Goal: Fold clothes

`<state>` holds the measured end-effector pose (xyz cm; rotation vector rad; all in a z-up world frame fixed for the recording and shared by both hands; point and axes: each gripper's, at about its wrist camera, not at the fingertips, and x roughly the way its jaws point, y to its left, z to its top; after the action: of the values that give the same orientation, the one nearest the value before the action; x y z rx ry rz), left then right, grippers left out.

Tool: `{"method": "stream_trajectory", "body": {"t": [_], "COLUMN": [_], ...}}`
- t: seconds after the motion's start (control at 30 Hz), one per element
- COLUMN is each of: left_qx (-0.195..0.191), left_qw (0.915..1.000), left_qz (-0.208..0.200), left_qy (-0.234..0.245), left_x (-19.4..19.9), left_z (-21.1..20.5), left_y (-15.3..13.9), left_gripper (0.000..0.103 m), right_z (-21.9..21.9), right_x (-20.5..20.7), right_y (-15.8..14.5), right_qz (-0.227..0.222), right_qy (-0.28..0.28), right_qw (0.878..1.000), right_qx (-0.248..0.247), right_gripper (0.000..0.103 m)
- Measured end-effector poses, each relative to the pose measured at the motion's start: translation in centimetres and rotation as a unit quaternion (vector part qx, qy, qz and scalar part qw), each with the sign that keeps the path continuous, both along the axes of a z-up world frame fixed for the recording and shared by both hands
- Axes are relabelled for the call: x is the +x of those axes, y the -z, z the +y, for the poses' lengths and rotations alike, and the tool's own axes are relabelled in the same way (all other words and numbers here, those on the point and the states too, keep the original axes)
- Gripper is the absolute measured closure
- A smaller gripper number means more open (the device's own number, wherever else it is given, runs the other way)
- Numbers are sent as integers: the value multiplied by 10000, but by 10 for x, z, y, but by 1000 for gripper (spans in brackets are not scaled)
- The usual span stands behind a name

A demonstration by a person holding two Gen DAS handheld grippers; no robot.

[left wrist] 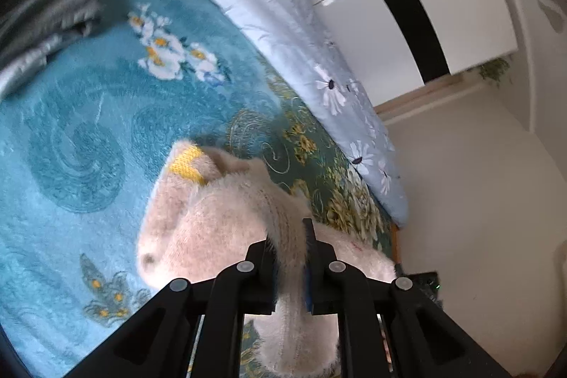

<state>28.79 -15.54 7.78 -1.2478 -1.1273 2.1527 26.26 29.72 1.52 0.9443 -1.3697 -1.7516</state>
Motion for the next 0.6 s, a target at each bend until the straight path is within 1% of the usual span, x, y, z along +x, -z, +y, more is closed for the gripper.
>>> {"method": "stream_trajectory", "body": {"t": [0.13,0.2,0.23,0.3,0.33,0.37,0.4,0.43,0.47,0.5,0.53,0.57,0.6], "left_qx": [319,442,501,574,576,578,624,697,836,993,1166,1344,1455], "left_qw": [9991,9983,9978,9968,9965,9961,9955,9948,9936,9919,9897,9870,9849], "left_qz": [-232,-327,-376,-464,-502,-540,-563,-580,-580,-576,-545,-507,-466], "left_qy": [-135,-189,-219,-294,-342,-390,-427,-455,-499,-549,-633,-727,-810], "left_x": [-18,-23,-25,-29,-30,-32,-33,-33,-33,-33,-32,-31,-29], "left_z": [-4,-7,-8,-11,-12,-13,-14,-16,-18,-19,-22,-25,-28], "left_y": [24,34,39,49,53,58,62,66,69,72,74,75,76], "left_gripper": [90,88,85,75,67,62,61,59,55,52,46,41,40], "right_z": [5,6,6,9,11,13,17,21,25,31,36,38,41], "right_x": [-14,-21,-25,-30,-33,-34,-34,-34,-34,-34,-34,-33,-33], "right_y": [15,24,28,40,47,53,58,63,65,68,70,70,70], "right_qz": [-206,-313,-374,-518,-589,-660,-714,-767,-784,-793,-796,-799,-801], "right_qy": [43,65,76,125,150,205,301,396,468,573,634,655,676], "right_qw": [9998,9994,9991,9978,9970,9960,9948,9934,9924,9913,9909,9914,9918], "right_qx": [-73,-153,-202,-388,-480,-569,-664,-757,-820,-879,-882,-804,-725], "right_gripper": [88,87,87,82,81,76,70,67,62,61,61,61,60]}}
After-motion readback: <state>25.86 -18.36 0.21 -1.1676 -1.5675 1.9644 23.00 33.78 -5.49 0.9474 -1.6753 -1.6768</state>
